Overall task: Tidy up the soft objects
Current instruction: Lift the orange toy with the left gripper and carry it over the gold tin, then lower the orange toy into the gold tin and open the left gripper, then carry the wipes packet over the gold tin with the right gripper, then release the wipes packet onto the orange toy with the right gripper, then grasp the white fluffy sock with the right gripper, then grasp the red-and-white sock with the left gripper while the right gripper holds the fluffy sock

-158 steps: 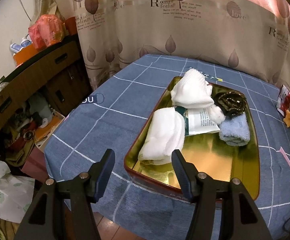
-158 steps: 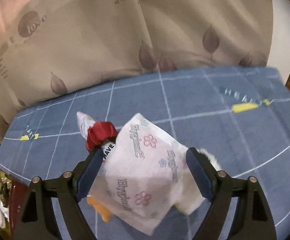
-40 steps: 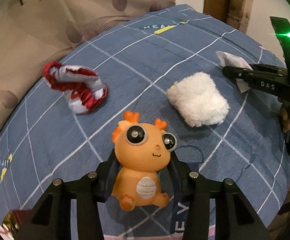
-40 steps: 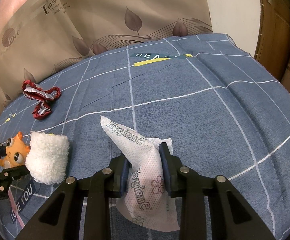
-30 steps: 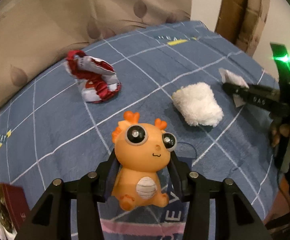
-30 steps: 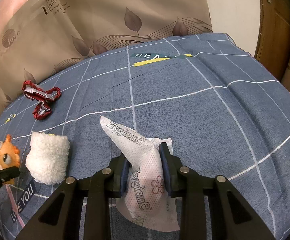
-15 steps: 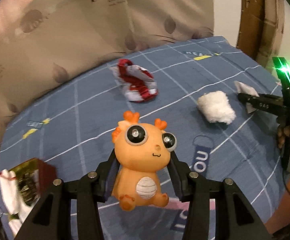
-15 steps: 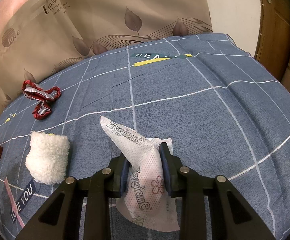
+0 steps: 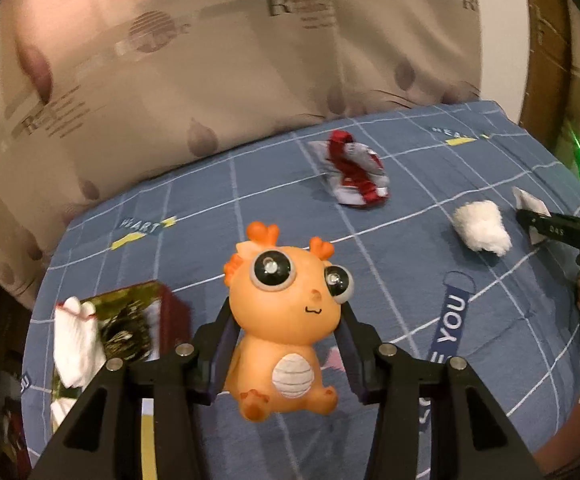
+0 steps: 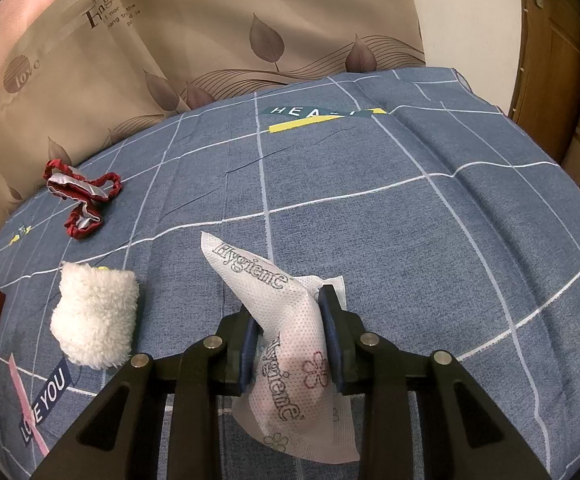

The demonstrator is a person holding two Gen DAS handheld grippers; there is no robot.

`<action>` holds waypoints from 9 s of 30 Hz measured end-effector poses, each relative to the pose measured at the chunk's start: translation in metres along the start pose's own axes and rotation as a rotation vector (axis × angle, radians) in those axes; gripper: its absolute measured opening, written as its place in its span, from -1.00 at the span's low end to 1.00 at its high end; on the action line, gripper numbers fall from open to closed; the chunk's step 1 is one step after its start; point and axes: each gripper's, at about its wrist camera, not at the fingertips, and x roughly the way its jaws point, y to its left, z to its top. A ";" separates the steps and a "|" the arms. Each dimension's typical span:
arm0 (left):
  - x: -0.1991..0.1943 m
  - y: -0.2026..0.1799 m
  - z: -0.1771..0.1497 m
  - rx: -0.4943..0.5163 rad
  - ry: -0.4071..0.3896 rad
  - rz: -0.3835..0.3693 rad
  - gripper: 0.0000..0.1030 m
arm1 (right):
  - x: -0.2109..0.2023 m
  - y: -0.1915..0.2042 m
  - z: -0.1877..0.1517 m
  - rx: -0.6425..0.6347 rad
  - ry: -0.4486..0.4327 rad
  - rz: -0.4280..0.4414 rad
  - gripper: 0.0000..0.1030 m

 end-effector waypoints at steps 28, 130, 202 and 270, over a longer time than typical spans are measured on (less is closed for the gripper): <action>-0.033 0.144 -0.067 -0.304 0.060 0.207 -0.08 | 0.000 -0.001 0.001 0.004 0.000 0.004 -0.43; -0.080 0.215 -0.189 -0.577 0.002 0.311 0.12 | -0.039 0.117 -0.013 -0.226 0.000 0.013 -0.62; -0.092 0.242 -0.203 -0.719 -0.028 0.364 0.12 | -0.084 0.441 -0.096 -0.679 0.066 0.618 0.52; -0.061 0.217 -0.200 -0.582 0.043 0.437 0.12 | 0.024 0.193 -0.021 -0.371 0.025 0.122 -0.15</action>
